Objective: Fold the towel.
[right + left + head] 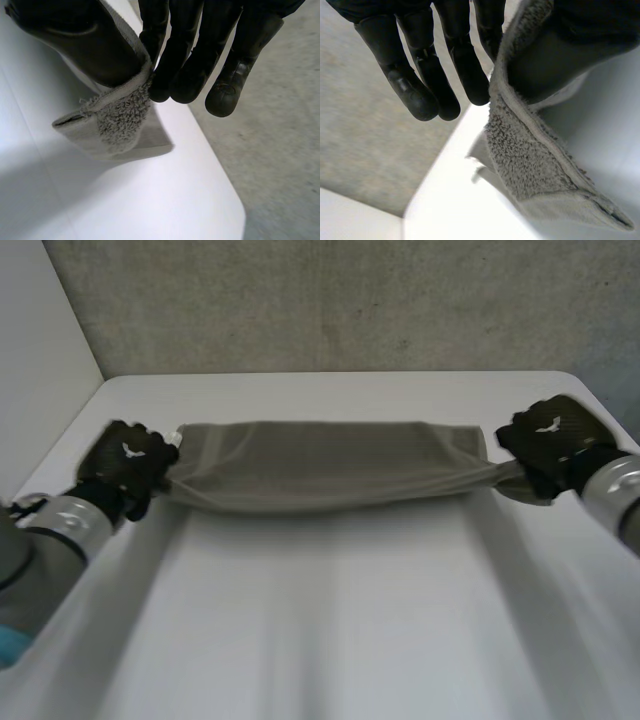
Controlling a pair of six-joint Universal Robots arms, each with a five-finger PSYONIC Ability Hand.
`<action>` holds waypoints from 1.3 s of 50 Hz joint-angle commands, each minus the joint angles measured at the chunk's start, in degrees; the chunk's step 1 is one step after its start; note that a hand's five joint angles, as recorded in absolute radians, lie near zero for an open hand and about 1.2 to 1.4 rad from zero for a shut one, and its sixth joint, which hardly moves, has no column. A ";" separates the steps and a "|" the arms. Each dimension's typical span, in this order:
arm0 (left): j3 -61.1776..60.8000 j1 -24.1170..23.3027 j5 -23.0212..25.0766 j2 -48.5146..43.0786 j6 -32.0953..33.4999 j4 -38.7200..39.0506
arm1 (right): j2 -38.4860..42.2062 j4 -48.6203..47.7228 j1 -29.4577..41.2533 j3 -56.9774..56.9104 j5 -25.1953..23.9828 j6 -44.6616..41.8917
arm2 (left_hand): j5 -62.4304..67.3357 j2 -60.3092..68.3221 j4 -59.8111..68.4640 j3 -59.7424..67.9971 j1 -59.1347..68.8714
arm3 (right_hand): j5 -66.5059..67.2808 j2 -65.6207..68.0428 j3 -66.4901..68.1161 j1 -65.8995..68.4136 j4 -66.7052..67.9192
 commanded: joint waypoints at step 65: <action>28.76 -7.55 -12.75 -27.44 -3.05 2.93 | 32.52 -10.28 4.04 -27.40 6.78 6.67 | -85.98 -75.61 -76.08 -77.34 -72.88 | -68.29 -67.48 -67.40 -66.39 -67.26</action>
